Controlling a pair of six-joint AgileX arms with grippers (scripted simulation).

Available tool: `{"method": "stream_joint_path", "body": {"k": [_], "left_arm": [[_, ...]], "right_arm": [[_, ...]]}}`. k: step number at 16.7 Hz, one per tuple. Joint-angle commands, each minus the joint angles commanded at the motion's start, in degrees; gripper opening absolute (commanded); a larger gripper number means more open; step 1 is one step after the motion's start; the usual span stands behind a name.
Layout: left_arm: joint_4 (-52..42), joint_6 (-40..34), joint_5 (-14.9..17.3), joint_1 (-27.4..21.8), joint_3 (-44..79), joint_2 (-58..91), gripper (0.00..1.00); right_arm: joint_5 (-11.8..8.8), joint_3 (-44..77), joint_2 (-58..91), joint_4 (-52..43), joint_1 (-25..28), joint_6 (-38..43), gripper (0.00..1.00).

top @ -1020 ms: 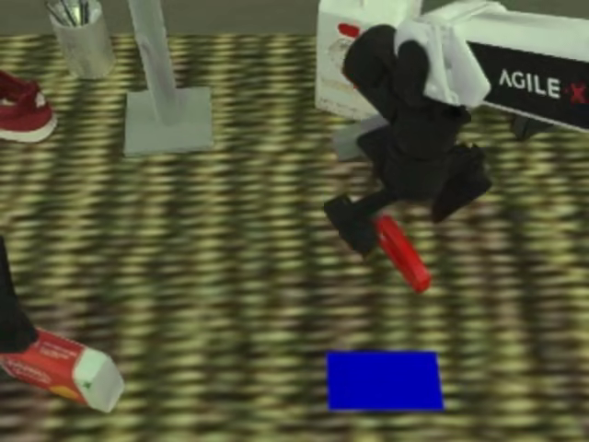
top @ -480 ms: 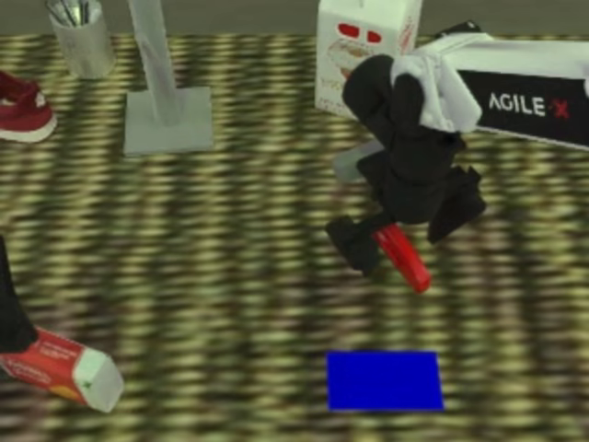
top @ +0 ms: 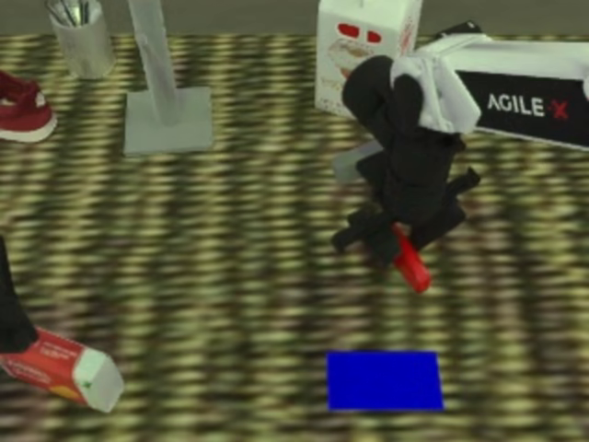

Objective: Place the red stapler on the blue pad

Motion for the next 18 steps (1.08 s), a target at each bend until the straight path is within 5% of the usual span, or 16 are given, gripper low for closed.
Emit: {"method": "stream_joint_path", "body": {"k": [4,13,18], "left_arm": [[0.0,0.0,0.0,0.0,0.0,0.0,1.0],[0.0,0.0,0.0,0.0,0.0,0.0,1.0],[0.0,0.0,0.0,0.0,0.0,0.0,1.0]], "right_arm": [[0.0,0.0,0.0,0.0,0.0,0.0,0.0],[0.0,0.2,-0.08,-0.2,-0.14,0.03,0.0],[-0.04,7.59,-1.51,-9.24,0.06,0.0,0.0]]}}
